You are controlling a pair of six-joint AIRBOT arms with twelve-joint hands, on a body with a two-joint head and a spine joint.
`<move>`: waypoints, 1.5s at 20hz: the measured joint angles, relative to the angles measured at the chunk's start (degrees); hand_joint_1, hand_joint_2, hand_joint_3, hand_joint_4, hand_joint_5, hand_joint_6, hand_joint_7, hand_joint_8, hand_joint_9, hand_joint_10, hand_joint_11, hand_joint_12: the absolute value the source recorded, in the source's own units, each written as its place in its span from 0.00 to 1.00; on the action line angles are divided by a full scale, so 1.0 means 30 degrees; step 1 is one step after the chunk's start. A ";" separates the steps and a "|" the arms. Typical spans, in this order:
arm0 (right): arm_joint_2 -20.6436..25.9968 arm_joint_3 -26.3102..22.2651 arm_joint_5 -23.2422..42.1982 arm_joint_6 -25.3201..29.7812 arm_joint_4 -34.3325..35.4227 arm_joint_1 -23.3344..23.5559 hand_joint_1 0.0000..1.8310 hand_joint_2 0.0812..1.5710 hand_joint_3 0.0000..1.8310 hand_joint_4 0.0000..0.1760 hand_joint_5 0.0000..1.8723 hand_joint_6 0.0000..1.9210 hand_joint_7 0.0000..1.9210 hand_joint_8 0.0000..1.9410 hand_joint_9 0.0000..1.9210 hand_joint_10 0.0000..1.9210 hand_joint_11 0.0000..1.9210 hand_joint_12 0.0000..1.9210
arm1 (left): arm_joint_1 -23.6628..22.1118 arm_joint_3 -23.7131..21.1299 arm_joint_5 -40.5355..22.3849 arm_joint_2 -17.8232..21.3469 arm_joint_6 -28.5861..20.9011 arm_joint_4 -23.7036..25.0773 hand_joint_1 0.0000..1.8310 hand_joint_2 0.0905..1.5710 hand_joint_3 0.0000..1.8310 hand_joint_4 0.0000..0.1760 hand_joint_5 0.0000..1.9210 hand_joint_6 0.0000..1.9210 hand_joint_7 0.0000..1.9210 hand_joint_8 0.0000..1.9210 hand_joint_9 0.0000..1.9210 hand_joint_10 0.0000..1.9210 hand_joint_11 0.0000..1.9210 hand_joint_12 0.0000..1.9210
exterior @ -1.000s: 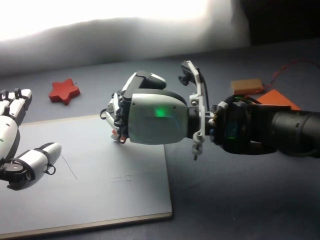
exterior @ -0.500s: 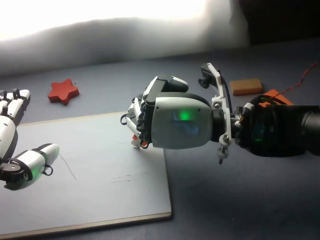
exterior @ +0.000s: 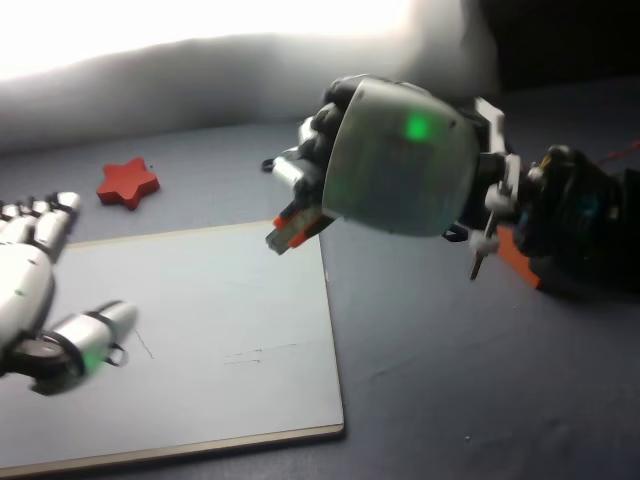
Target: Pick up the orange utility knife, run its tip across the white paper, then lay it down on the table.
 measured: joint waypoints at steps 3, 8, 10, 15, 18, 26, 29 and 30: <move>0.2055 -0.2164 -0.2973 0.1625 0.3694 0.0044 0.76 0.87 0.00 1.00 0.77 1.00 0.85 1.00 0.93 1.00 0.96 1.00 | -0.0597 -0.0750 0.0707 -0.0175 0.0699 0.0605 0.15 0.83 0.00 0.00 0.00 0.00 0.04 0.00 0.03 0.00 0.00 0.26; 0.4095 -0.5326 -0.6863 0.4116 0.6776 0.0648 0.79 0.86 0.00 1.00 0.77 1.00 0.85 1.00 0.91 1.00 0.94 1.00 | -0.1341 -0.1778 0.1523 -0.0306 0.1858 0.1100 0.15 0.83 0.00 0.00 0.00 0.00 0.04 0.00 0.04 0.00 0.00 0.29; 0.4823 -0.6295 -0.8306 0.5435 0.6907 0.0823 0.79 0.84 0.00 1.00 0.77 1.00 0.85 1.00 0.91 1.00 0.94 1.00 | -0.1450 -0.2047 0.1698 -0.0408 0.2113 0.1100 0.14 0.83 0.00 0.00 0.00 0.00 0.03 0.00 0.03 0.00 0.00 0.26; 0.6732 -0.8320 -1.3449 0.7934 0.9107 0.1552 0.78 0.86 0.00 1.00 0.77 1.00 0.85 1.00 0.92 1.00 0.96 1.00 | -0.1814 -0.2572 0.1719 -0.0816 0.2484 0.1450 0.14 0.83 0.00 0.00 0.00 0.00 0.03 0.00 0.03 0.00 0.00 0.25; 0.7140 -0.8626 -1.5832 0.8881 0.9158 0.1836 0.78 0.86 0.00 1.00 0.77 1.00 0.84 1.00 0.92 1.00 0.95 1.00 | -0.1872 -0.2608 0.1676 -0.0845 0.2594 0.1355 0.14 0.83 0.00 0.00 0.00 0.00 0.03 0.00 0.03 0.00 0.00 0.24; 0.7198 -0.8437 -1.5336 0.7191 0.9158 0.0474 0.79 0.86 0.00 1.00 0.71 1.00 0.80 1.00 0.88 1.00 0.91 1.00 | -0.1763 -0.2463 0.1530 -0.0845 0.2441 0.1355 0.13 0.84 0.00 0.00 0.00 0.00 0.03 0.00 0.02 0.00 0.00 0.20; 0.6448 -0.7628 -1.4163 0.6929 0.8546 -0.0787 0.58 0.94 0.00 0.00 0.34 0.97 0.69 1.00 0.79 1.00 0.80 1.00 | -0.1435 -0.2164 0.1115 -0.0845 0.2084 0.1341 0.13 0.84 0.00 0.00 0.00 0.00 0.02 0.00 0.01 0.00 0.00 0.17; 0.6346 -0.7504 -1.3945 0.7067 0.8488 -0.0962 0.54 0.95 0.00 0.00 0.28 0.94 0.65 1.00 0.74 1.00 0.75 1.00 | -0.1377 -0.2157 0.0634 -0.0845 0.2084 0.1144 0.12 0.84 0.00 0.00 0.00 0.00 0.02 0.00 0.01 0.00 0.00 0.19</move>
